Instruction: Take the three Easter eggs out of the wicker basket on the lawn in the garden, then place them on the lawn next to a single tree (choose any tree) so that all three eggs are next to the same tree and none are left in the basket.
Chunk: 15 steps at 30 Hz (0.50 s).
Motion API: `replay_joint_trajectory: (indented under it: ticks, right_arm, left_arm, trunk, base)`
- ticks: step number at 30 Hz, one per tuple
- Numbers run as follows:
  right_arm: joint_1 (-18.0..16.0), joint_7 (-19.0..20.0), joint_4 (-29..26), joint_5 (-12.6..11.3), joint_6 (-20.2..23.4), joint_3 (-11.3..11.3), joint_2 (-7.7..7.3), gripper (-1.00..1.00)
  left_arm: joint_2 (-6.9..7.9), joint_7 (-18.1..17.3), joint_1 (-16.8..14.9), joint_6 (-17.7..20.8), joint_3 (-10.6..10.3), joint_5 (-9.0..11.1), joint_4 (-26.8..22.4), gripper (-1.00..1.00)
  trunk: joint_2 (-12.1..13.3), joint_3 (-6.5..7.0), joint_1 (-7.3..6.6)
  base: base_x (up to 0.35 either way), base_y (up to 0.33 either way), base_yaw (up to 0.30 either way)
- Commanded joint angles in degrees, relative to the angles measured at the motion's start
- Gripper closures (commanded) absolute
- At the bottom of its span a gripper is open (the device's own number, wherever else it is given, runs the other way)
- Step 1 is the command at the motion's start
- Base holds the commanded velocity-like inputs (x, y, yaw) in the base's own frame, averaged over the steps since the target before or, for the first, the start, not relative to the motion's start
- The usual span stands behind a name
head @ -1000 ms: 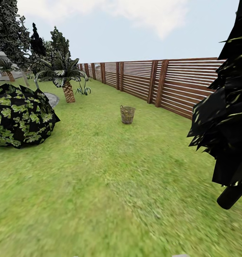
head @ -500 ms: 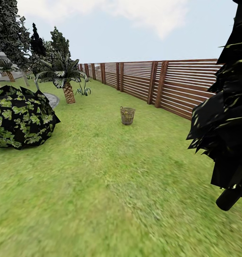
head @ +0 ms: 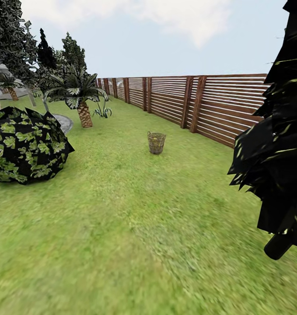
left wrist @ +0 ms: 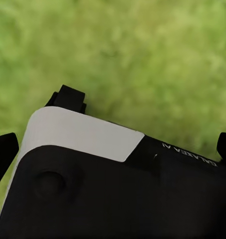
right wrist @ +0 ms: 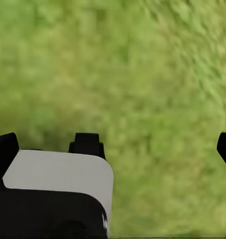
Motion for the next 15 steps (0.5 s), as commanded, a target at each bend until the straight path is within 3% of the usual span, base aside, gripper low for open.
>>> replay_joint_trajectory:
  ticks: [1,15]
  right_arm:
    - [0.01,-0.25,0.26,0.53,-0.34,0.02,0.01,-1.0]
    - [0.49,-0.04,0.25,0.51,-0.26,0.02,0.22,-1.0]
  left_arm:
    - [0.01,-0.02,-0.01,0.35,0.05,0.6,0.43,-1.0]
    - [0.31,0.65,0.08,-0.38,0.43,0.54,4.85,-1.0]
  trunk:
    - [0.39,0.14,-0.23]
    - [6.0,2.65,-3.3]
  base:
    - [0.0,0.0,0.0]
    - [0.0,0.0,0.0]
